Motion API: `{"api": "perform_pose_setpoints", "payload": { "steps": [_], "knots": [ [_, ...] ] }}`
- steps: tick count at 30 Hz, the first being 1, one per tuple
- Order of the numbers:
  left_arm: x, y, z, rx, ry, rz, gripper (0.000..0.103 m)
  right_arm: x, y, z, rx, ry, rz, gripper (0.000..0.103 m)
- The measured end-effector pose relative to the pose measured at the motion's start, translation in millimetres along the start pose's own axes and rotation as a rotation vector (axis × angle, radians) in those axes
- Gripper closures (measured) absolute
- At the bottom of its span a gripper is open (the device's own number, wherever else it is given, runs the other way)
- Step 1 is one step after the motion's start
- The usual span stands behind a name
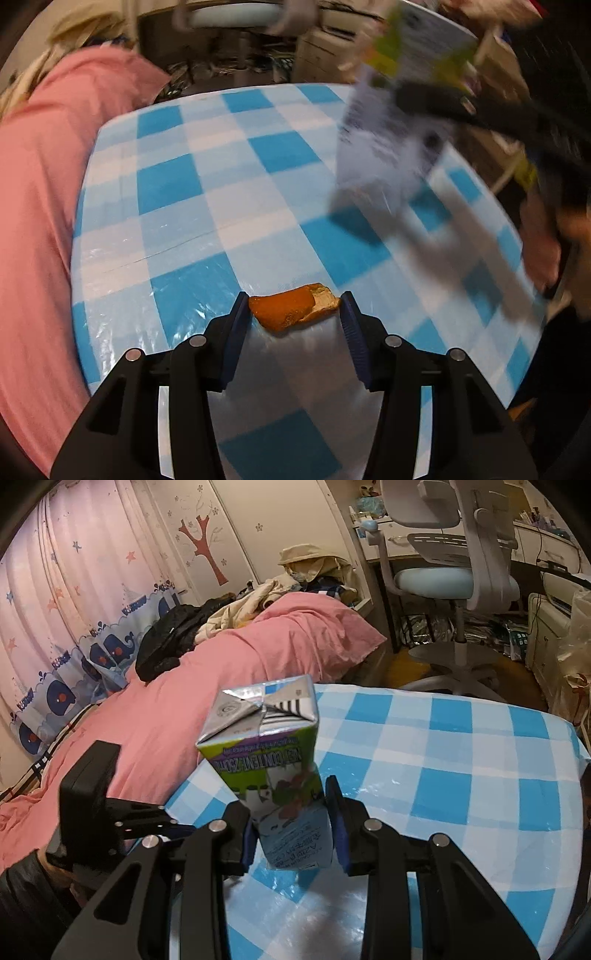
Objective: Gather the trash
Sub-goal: 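Grasp the small orange peel with the left tool while the right tool lifts the carton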
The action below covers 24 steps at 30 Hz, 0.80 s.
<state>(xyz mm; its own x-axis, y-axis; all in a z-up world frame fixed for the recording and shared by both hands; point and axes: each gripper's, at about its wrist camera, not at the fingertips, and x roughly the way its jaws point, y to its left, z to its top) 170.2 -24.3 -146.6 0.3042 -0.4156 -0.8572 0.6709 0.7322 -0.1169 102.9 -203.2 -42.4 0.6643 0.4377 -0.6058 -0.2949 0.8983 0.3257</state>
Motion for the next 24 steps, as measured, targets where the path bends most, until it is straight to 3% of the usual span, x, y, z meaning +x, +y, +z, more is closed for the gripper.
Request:
{"api": "perform_pose_setpoints", "payload": {
  "steps": [2, 12, 15, 18, 24],
  "knots": [
    [-1, -4, -1, 0.020, -0.008, 0.051, 0.054, 2, -2, 0, -0.003, 0.013, -0.007, 0.069],
    [-4, -13, -4, 0.113, -0.047, 0.053, 0.048, 6, -16, -4, 0.009, 0.045, -0.011, 0.069],
    [5, -11, 1, 0.100, -0.038, 0.064, 0.048, 5, -17, -6, 0.013, 0.048, -0.010, 0.069],
    [11, -12, 3, 0.099, -0.047, 0.148, 0.048, 4, -17, -6, 0.013, 0.049, -0.009, 0.069],
    [16, -7, 8, 0.077, -0.066, 0.172, 0.048, 4, -18, -7, 0.015, 0.055, -0.008, 0.069]
  ]
}}
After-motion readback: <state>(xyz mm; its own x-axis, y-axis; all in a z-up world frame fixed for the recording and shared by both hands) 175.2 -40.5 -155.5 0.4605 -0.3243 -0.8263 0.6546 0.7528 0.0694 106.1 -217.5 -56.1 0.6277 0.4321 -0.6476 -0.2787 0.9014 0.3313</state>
